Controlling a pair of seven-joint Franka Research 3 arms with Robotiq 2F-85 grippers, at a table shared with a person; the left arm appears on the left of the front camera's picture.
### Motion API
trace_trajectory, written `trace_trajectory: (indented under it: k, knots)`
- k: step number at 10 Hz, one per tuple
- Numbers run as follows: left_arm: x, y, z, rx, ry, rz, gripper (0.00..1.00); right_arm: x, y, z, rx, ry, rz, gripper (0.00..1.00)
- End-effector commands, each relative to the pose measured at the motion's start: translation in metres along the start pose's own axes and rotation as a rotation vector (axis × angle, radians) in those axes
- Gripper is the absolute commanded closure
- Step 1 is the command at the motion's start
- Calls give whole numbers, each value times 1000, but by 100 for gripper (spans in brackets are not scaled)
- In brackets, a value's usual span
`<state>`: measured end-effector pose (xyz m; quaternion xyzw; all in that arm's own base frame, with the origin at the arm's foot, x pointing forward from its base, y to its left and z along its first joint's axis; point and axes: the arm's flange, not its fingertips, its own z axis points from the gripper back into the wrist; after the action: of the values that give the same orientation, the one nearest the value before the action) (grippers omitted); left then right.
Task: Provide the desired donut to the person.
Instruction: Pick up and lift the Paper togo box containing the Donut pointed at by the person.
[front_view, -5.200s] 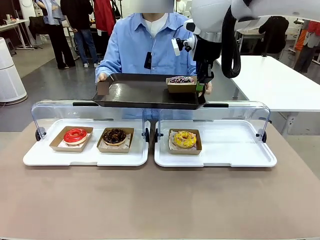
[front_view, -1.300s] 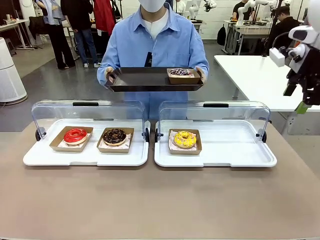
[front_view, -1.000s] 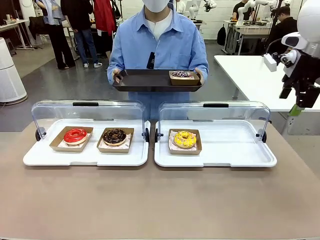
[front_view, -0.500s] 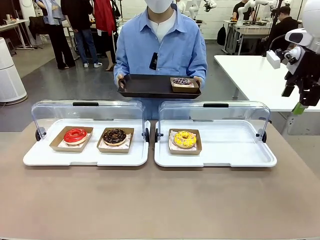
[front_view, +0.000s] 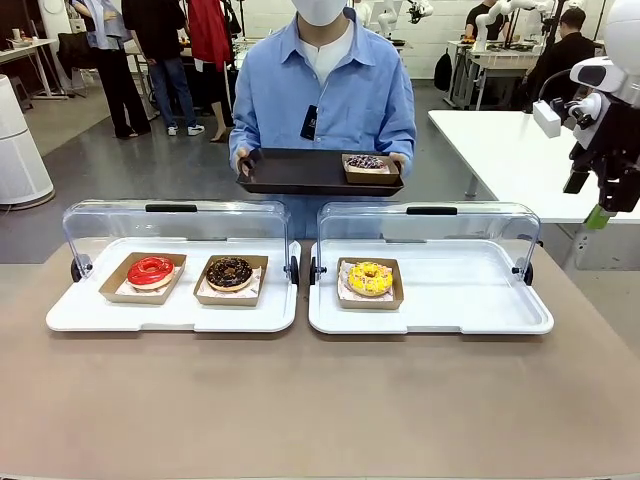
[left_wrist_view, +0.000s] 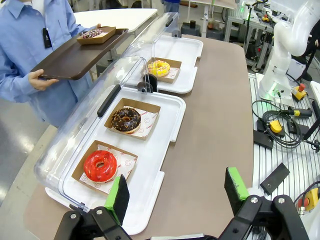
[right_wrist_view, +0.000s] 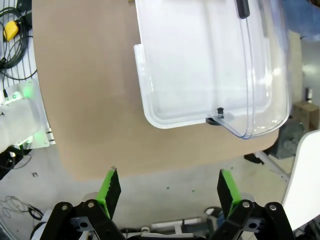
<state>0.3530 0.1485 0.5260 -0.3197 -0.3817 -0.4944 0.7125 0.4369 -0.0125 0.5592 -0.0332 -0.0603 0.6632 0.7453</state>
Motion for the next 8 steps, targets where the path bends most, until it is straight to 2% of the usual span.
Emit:
trace_trajectory:
  k: [1,3,5,7,8]
  knots:
    - [1,0,1,4,-22,-6,0,-3,1,-1,9,-9,13,0]
    - [1,0,1,4,-22,-6,0,0,0,0,0,0,0,0]
    - [1,0,1,4,-22,-6,0,-43,-23,3,310,-354,213,0]
    - [1,0,1,4,-22,-6,0,-83,-57,-25,488,-667,212,0]
    - [1,0,1,4,-22,-6,0,-108,-76,-39,507,-818,185,0]
